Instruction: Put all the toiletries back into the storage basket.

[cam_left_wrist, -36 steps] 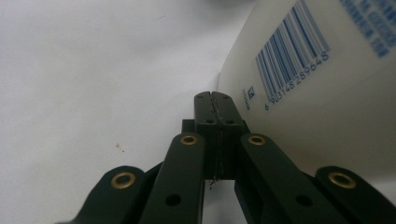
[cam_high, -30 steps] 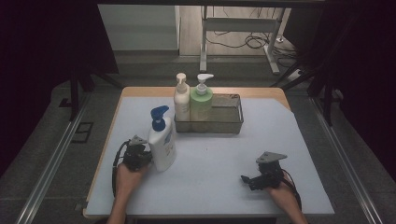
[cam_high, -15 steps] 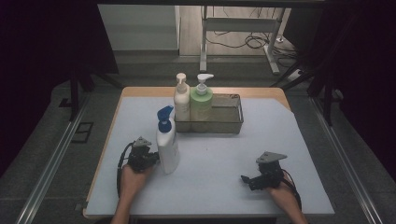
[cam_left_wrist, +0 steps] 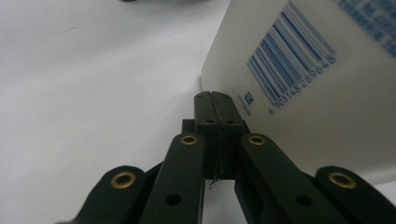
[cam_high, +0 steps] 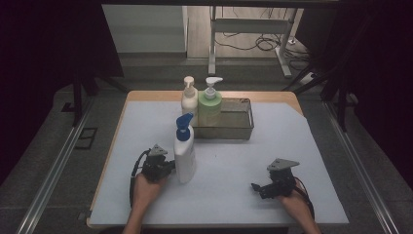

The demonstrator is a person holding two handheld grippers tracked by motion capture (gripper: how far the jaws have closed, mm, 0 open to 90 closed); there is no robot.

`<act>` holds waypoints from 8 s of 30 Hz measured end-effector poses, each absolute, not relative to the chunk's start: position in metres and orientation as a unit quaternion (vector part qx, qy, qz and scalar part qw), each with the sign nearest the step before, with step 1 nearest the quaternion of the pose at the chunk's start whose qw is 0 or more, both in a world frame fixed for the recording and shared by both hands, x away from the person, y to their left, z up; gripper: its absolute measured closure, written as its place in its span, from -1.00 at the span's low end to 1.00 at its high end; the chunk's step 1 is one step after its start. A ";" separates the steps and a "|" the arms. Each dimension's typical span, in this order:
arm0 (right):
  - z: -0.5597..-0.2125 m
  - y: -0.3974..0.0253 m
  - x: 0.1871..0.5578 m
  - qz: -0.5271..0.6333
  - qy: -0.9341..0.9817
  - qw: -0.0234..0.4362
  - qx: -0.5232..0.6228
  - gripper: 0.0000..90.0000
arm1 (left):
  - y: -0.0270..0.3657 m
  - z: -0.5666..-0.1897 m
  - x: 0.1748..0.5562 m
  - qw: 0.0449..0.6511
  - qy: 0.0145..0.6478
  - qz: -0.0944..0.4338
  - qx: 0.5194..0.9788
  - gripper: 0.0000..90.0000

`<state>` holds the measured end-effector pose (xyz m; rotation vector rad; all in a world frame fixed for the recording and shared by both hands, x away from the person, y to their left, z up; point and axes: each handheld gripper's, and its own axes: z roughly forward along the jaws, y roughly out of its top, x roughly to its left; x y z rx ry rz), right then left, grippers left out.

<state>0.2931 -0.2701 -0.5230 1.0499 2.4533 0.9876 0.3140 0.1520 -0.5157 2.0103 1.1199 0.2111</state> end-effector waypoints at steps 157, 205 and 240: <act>-0.413 -0.164 0.300 0.439 0.851 0.104 0.269 -0.81 | 0.120 -0.524 0.243 0.340 0.404 0.148 0.837 -0.77; -0.378 -0.152 0.312 0.407 0.859 0.132 0.281 -0.13 | 0.120 -0.524 0.243 0.340 0.404 0.147 0.837 -0.77; -0.304 -0.195 0.356 0.418 0.812 0.200 0.355 -0.12 | 0.121 -0.523 0.243 0.338 0.402 0.146 0.839 -0.77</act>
